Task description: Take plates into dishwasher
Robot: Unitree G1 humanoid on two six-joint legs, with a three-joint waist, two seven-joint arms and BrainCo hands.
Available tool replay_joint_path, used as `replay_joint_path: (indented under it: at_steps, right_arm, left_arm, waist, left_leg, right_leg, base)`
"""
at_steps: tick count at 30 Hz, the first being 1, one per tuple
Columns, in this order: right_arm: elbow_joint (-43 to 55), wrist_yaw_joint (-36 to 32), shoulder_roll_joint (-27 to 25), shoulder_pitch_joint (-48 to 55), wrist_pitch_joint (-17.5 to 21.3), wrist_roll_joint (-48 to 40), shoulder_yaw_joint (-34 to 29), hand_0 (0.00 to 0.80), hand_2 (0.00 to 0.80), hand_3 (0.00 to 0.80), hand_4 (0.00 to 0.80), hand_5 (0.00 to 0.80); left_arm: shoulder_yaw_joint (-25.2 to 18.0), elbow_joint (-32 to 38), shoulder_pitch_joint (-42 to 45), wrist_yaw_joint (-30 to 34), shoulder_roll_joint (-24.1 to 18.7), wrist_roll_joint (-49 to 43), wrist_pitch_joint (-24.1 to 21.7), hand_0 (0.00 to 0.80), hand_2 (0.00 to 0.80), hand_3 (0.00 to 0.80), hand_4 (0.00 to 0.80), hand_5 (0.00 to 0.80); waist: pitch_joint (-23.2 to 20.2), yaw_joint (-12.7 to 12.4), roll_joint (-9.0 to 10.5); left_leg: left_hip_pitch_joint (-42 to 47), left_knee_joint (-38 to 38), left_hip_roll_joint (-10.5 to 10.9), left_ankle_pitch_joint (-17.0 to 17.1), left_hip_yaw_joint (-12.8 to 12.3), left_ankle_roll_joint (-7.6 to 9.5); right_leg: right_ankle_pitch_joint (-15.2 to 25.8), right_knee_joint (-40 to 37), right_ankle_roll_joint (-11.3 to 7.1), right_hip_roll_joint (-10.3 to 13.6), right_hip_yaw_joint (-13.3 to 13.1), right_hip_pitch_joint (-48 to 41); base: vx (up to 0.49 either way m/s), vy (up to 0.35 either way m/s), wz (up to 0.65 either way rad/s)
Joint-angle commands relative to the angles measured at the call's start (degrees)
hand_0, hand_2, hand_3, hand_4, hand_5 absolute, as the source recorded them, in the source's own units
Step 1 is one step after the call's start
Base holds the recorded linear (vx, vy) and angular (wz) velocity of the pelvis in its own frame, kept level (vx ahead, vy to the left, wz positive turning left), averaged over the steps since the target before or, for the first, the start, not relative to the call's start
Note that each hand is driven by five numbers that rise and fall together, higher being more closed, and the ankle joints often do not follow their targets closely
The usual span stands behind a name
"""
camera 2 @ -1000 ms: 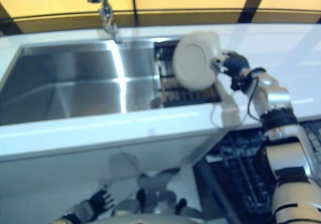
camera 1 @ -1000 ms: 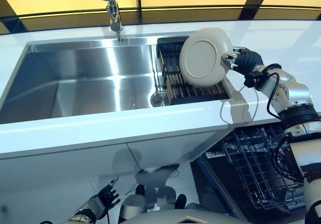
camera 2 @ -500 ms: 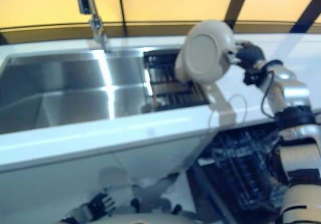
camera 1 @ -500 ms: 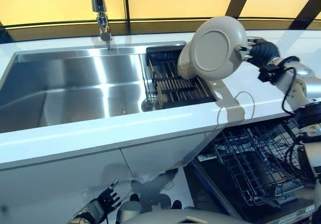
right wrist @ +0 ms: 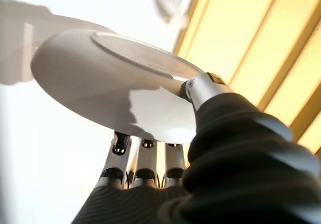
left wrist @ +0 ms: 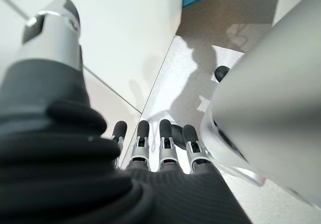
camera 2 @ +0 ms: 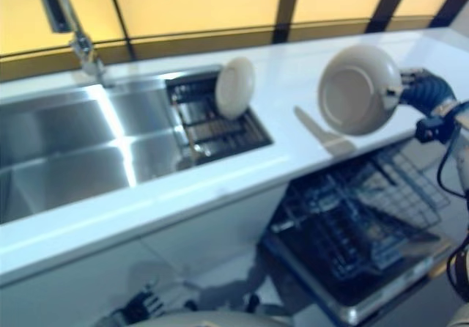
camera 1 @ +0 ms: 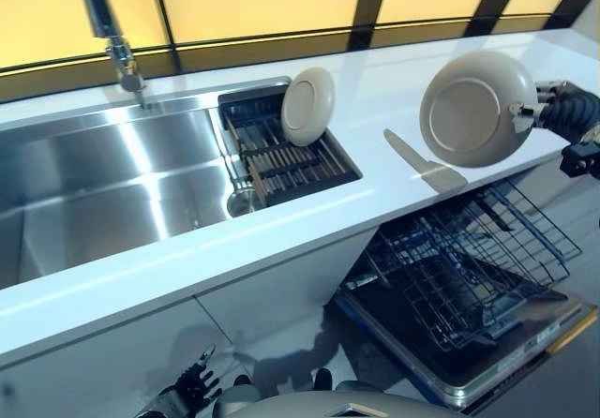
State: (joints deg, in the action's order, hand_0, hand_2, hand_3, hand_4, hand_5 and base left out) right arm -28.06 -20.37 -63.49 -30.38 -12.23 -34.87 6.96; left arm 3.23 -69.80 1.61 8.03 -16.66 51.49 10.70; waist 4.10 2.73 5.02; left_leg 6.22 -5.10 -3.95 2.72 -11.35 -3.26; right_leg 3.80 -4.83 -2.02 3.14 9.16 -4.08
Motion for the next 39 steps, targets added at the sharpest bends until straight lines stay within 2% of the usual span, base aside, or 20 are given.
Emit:
replay_joint_path:
  at_steps: [1,9,20,32,39]
  right_arm:
    - [2.8,-0.4,-1.0,1.3,5.8,2.0,-4.7,0.8,0.8,0.8,0.8,0.8]
    - [4.5,-0.4,0.9,13.6,8.3,7.4,-10.0,0.8,0.8,0.8,0.8,0.8]
    - [5.2,0.8,3.6,19.6,11.1,11.8,-12.2,0.8,0.8,0.8,0.8,0.8]
    - [5.6,2.5,6.3,20.4,12.3,18.0,-9.4,0.8,0.8,0.8,0.8,0.8]
    - [4.0,4.3,8.7,16.5,10.4,19.8,-5.2,0.8,0.8,0.8,0.8,0.8]
  left_arm:
    - [-1.3,-1.6,-2.1,1.5,-2.1,0.4,-1.6,0.0,0.0,0.0,0.0,0.0]
    - [-2.1,-0.5,-1.8,1.9,-2.7,-1.4,-2.2,0.0,0.0,0.0,0.0,0.0]
    - [-2.0,0.5,-2.3,1.3,-3.1,-2.3,-2.9,0.0,0.0,0.0,0.0,0.0]
    - [-1.1,1.4,-3.0,1.0,-2.6,-3.0,-2.5,0.0,0.0,0.0,0.0,0.0]
    - [-0.2,2.5,-4.0,0.6,-2.1,-2.8,-1.5,0.0,0.0,0.0,0.0,0.0]
  waist:
    - [0.2,0.7,2.2]
    - [1.6,2.5,2.45]
    - [2.9,4.2,1.75]
    - [3.8,4.2,0.5]
    - [4.6,3.7,-0.97]
  left_leg:
    - [1.1,0.1,-1.8,-2.7,-0.6,0.05]
    - [1.1,0.1,-2.1,-2.9,-1.7,0.73]
    - [0.2,0.5,-2.2,-3.2,-2.8,1.1]
    - [-0.6,1.0,-2.2,-3.1,-2.4,0.76]
    - [-1.3,1.1,-2.1,-2.8,-1.9,0.25]
  right_leg:
    - [2.5,0.3,-7.24,5.1,-2.2,-0.3]
    - [3.4,0.9,-7.97,5.1,-4.0,1.4]
    - [3.5,1.4,-8.07,5.0,-5.5,3.4]
    - [2.6,2.2,-7.59,5.2,-5.2,4.0]
    - [2.1,2.2,-7.2,5.4,-4.7,4.3]
  base:
    - [-0.062,-0.024,-0.17]
    - [-0.043,-0.035,-0.14]
    - [-0.02,-0.046,-0.09]
    - [-0.001,-0.031,0.0]
    - [-0.003,-0.004,0.0]
